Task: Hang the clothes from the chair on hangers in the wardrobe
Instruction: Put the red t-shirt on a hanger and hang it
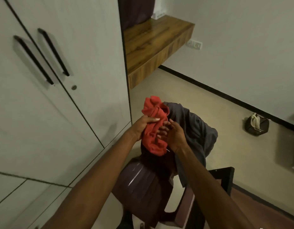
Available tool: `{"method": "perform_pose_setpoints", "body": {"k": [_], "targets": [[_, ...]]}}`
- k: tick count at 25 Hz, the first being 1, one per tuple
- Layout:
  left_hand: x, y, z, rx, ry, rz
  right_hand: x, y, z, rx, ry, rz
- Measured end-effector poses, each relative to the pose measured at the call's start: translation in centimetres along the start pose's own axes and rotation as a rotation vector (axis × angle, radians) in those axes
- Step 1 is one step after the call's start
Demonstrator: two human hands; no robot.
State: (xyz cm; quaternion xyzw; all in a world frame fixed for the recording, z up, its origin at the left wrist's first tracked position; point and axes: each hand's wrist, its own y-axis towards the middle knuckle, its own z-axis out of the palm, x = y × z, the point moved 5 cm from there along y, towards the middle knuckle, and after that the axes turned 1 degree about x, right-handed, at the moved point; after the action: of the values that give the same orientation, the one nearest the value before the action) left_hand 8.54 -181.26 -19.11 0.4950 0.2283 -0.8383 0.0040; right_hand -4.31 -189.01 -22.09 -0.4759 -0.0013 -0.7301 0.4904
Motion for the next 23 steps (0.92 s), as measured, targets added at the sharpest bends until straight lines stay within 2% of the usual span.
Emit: {"method": "perform_pose_setpoints", "body": {"k": [4,10,13,17,19,21,23], "targets": [[1.1,-8.1,-0.5,-0.117,0.073,0.019,-2.1,-4.0,5.6,0.151,-0.213,0.043],[2.9,-21.0,-5.9,-0.228,0.275,-0.208,-9.3,-7.2,13.7,0.282,-0.592,-0.043],[4.3,-28.0,-7.5,-0.272,0.240,-0.257,-15.7,-9.6,17.2,0.315,-0.685,-0.006],[8.2,-41.2,-12.9,-0.548,0.156,-0.218,-26.3,-14.2,23.0,0.394,-0.826,0.200],[11.3,-49.3,-16.1,-0.795,0.090,-0.183,-31.2,-17.9,26.3,0.514,-0.899,0.273],[14.4,-57.9,-18.7,-1.139,0.119,-0.122,-36.1,-22.7,29.7,0.669,-0.942,0.362],[16.0,-64.5,-19.0,-1.285,0.289,-0.079,-39.9,-27.2,32.4,0.808,-0.979,0.419]]}}
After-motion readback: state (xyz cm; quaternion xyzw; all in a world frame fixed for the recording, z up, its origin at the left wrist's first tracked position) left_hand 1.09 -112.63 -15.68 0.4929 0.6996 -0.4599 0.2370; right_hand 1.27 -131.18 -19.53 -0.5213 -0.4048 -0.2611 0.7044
